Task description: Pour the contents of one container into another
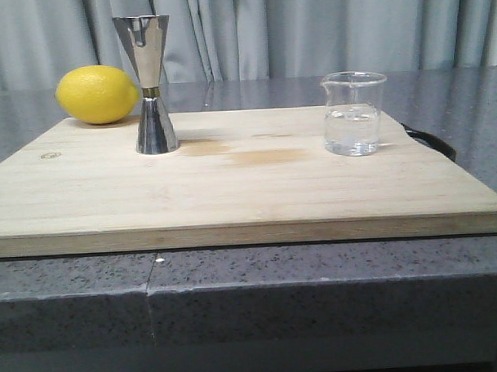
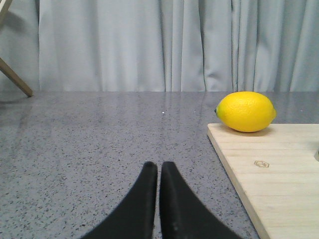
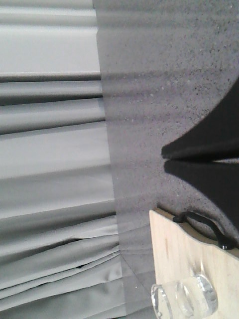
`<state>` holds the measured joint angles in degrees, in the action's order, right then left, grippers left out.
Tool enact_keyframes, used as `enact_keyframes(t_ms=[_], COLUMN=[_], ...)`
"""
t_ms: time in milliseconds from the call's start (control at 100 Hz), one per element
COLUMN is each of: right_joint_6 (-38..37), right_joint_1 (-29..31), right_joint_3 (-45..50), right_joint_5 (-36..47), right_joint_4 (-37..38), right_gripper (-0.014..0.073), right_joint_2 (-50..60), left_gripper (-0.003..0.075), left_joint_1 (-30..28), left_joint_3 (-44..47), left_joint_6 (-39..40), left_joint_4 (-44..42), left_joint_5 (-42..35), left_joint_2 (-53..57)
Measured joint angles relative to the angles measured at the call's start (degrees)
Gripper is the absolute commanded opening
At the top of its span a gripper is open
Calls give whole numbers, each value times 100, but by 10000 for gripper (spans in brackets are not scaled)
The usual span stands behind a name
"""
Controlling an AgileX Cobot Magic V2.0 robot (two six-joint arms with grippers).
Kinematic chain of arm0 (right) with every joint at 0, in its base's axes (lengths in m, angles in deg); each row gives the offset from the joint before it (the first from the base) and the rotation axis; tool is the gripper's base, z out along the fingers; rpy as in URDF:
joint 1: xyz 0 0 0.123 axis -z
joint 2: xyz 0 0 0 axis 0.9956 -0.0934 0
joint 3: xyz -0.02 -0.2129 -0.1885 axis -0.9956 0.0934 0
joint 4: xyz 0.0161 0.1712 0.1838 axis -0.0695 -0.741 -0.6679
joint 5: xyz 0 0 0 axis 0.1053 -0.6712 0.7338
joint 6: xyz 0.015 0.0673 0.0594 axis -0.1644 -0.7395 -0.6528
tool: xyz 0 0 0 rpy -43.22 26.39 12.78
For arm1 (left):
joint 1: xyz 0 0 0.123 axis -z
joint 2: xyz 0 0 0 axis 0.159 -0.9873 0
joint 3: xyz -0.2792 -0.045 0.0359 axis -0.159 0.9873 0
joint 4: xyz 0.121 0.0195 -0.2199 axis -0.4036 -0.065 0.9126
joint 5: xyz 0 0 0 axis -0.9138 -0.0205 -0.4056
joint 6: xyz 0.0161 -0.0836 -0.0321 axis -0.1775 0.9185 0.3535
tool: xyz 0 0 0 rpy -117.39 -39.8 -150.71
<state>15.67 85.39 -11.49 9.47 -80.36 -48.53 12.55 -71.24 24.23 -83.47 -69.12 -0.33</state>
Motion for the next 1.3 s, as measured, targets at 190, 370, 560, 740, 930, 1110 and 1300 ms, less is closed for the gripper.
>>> enact_keyframes(t_ms=[190,370,560,740,930,1110,1300], right_joint_6=[0,0,0,0,4,4,4], right_joint_1=[0,0,0,0,0,0,0], right_joint_3=[-310,-1392,-2584,-3247,-3363,-3374,-3374], right_joint_5=[-576,-1617,-2818,-3209,-3070,-3040,-3040], right_joint_4=[-51,-39,274,468,468,468,468], right_gripper=[-67,-67,-67,-67,-67,-67,-67], right_joint_2=[0,-323,-1254,-2047,-2255,-2255,-2255], left_gripper=[-19,-19,-19,-19,-19,-19,-19], left_joint_1=[0,0,0,0,0,0,0], left_joint_3=[-208,-1208,-2308,-3011,-3104,-3114,-3114], left_joint_6=[0,0,-208,-414,-428,-441,-445], left_joint_4=[66,106,106,106,119,119,119], left_joint_5=[255,996,1986,2549,2565,2574,2574], left_joint_2=[0,-177,-1082,-1955,-2390,-2499,-2510])
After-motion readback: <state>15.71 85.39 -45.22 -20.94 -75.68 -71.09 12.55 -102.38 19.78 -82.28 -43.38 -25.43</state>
